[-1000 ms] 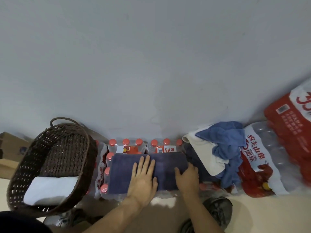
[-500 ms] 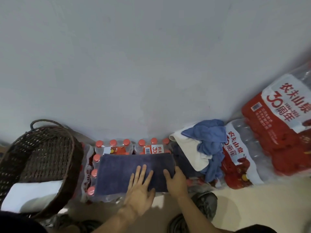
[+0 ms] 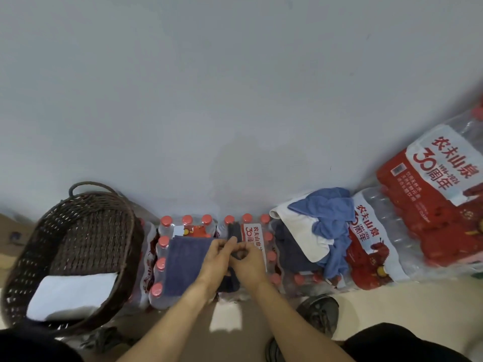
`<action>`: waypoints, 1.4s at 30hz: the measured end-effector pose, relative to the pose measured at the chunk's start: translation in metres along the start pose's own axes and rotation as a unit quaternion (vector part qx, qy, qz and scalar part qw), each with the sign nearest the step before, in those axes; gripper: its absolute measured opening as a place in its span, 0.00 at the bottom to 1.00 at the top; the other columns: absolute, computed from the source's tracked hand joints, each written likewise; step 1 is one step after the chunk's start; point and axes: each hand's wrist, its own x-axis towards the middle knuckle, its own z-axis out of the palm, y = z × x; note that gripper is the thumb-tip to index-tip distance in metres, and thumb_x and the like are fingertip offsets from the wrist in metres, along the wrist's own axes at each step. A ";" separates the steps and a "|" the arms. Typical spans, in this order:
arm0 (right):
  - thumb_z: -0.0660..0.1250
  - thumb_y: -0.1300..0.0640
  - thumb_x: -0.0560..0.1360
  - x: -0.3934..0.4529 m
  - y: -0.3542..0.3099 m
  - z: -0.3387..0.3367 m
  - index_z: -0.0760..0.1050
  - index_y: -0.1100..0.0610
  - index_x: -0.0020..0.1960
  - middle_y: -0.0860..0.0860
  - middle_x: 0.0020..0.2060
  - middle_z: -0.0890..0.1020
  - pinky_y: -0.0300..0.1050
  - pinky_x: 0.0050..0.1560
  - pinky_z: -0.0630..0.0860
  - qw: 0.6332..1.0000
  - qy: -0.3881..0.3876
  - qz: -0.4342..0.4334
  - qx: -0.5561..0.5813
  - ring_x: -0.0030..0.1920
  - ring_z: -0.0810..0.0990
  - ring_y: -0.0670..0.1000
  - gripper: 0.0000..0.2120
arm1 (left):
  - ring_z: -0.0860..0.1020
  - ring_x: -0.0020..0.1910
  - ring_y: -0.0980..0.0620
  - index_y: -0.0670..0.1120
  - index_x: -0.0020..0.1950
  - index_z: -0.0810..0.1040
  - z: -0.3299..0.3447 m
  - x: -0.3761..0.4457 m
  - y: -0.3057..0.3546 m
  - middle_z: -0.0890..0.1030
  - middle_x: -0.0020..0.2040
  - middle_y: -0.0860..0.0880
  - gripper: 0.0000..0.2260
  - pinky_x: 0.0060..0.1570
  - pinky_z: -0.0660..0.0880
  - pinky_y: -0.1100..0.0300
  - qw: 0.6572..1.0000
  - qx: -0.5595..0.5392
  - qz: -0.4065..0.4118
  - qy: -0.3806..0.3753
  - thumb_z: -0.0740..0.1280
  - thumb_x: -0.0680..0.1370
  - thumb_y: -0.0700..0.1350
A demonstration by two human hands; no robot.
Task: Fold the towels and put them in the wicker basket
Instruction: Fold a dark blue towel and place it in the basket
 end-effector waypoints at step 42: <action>0.69 0.49 0.76 0.001 0.002 0.058 0.56 0.51 0.79 0.54 0.70 0.70 0.50 0.68 0.70 0.859 -0.294 -0.062 -0.415 0.67 0.72 0.57 0.37 | 0.81 0.43 0.49 0.48 0.43 0.75 -0.109 -0.015 -0.019 0.79 0.38 0.52 0.11 0.38 0.73 0.60 0.906 0.398 -0.011 0.141 0.76 0.69 0.45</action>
